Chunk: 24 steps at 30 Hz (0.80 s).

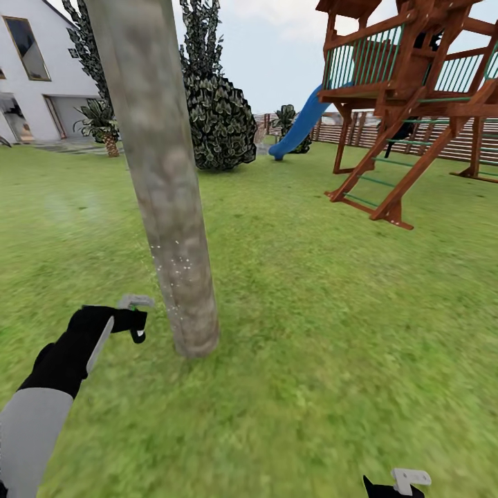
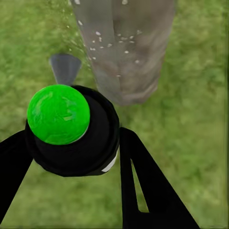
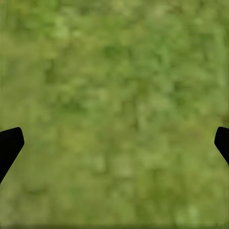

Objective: In the garden, pick up the pesticide atomizer on the floor and spray pesticide onto both trees until each tree trunk is fully covered.

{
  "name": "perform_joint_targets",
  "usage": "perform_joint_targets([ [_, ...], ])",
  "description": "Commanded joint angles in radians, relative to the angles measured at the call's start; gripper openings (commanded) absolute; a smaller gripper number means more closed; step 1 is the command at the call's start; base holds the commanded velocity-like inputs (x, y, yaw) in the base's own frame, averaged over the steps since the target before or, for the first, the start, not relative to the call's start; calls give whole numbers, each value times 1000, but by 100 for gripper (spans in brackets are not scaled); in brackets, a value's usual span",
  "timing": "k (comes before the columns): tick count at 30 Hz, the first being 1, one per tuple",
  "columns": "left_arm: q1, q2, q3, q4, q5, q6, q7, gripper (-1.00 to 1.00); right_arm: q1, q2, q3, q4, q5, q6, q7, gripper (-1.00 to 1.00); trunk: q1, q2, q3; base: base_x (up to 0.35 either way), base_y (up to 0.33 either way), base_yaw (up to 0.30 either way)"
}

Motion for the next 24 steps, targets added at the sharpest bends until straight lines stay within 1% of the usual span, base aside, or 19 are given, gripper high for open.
perform_joint_targets([
  [1, 4, -2, -4, 0, 0, 5, -1, -100, 0, 0, 0, 0, 0, 0, 0, 100, 0, 0, 0, 0, 0, 0],
  [5, 10, -3, -12, 15, -6, -2, -3, -100, 0, 0, 0, 0, 0, 0, 0, 100, 0, 0, 0, 0, 0, 0],
  [7, 25, -2, -12, 16, -7, -5, -3, -100, 0, 0, 0, 0, 0, 0, 0, 100, 0, 0, 0, 0, 0, 0],
  [9, 21, 2, -5, 6, -9, 2, -2, -100, 0, 0, 0, 0, 0, 0, 0, 100, 0, 0, 0, 0, 0, 0],
  [10, 10, 3, -2, 2, -10, 8, -2, -100, 0, 0, 0, 0, 0, 0, 0, 100, 0, 0, 0, 0, 0, 0],
  [12, -35, 4, 0, 0, -11, 13, 0, -100, 0, 0, 0, 0, 0, 0, 0, 100, 0, 0, 0, 0, 0, 0],
  [15, -81, 5, 0, -1, -12, 18, 1, -100, 0, 0, 0, 0, 0, 0, 0, 100, 0, 0, 0, 0, 0, 0],
  [16, -111, 6, 0, -3, -12, 40, 1, -100, 0, 0, 0, 0, 0, 0, 0, 100, 0, 0, 0, 0, 0, 0],
  [18, -137, 10, 0, -15, -11, 63, 1, -100, 0, 0, 0, 0, 0, 0, 0, 100, 0, 0, 0, 0, 0, 0],
  [21, -136, 12, 0, -23, -11, 75, 1, -100, 0, 0, 0, 0, 0, 0, 0, 100, 0, 0, 0, 0, 0, 0],
  [24, -129, 11, -4, -24, -11, 69, 1, -100, 0, 0, 0, 0, 0, 0, 0, 100, 0, 0, 0, 0, 0, 0],
])
